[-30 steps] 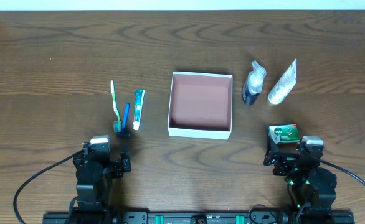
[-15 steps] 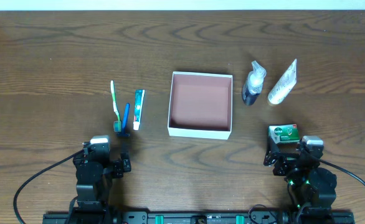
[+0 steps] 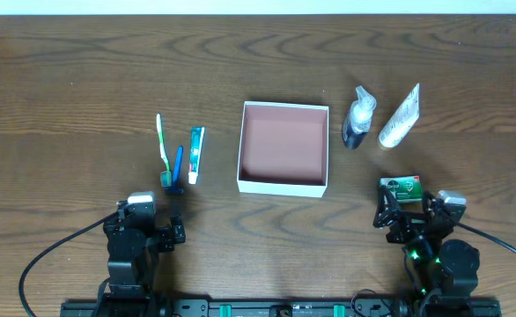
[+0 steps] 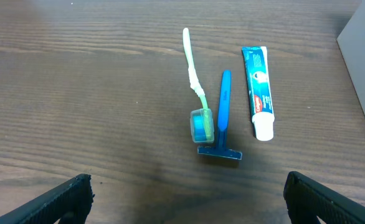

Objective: Pack container
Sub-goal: 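Reach right gripper to the blue-capped foam bottle and grasp it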

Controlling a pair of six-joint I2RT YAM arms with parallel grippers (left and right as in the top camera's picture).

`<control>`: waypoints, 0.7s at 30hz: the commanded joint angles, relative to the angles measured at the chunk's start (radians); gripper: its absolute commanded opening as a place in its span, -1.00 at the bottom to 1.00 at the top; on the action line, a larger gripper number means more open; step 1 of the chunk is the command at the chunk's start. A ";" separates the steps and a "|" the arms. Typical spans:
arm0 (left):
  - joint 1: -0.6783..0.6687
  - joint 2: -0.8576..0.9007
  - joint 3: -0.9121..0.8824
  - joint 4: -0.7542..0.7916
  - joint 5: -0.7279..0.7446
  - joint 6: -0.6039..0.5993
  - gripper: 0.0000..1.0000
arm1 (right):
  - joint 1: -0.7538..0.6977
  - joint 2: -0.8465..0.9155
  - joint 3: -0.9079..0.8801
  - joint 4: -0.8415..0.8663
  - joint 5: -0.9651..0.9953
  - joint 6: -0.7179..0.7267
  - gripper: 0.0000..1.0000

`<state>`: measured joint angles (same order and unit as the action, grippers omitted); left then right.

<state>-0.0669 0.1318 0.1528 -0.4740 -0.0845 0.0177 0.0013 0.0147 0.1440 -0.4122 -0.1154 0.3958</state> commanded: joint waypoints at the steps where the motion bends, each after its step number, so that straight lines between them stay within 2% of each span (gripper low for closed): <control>1: 0.005 -0.008 -0.018 -0.003 -0.002 -0.016 0.96 | 0.006 -0.008 -0.003 0.039 -0.100 0.085 0.98; 6: 0.005 -0.008 -0.018 -0.003 -0.002 -0.016 0.96 | 0.006 0.041 0.048 0.108 -0.197 0.086 0.99; 11: 0.005 -0.008 -0.018 -0.003 -0.002 -0.016 0.96 | 0.006 0.262 0.262 0.053 -0.203 0.049 0.99; 15: 0.005 -0.008 -0.018 -0.003 -0.002 -0.016 0.96 | 0.006 0.547 0.544 -0.098 -0.203 -0.066 0.98; 21: 0.005 -0.008 -0.018 -0.003 -0.002 -0.016 0.96 | 0.014 0.978 0.999 -0.466 -0.203 -0.253 0.99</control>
<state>-0.0669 0.1314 0.1524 -0.4736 -0.0841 0.0181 0.0013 0.8516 0.9955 -0.8036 -0.3111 0.2878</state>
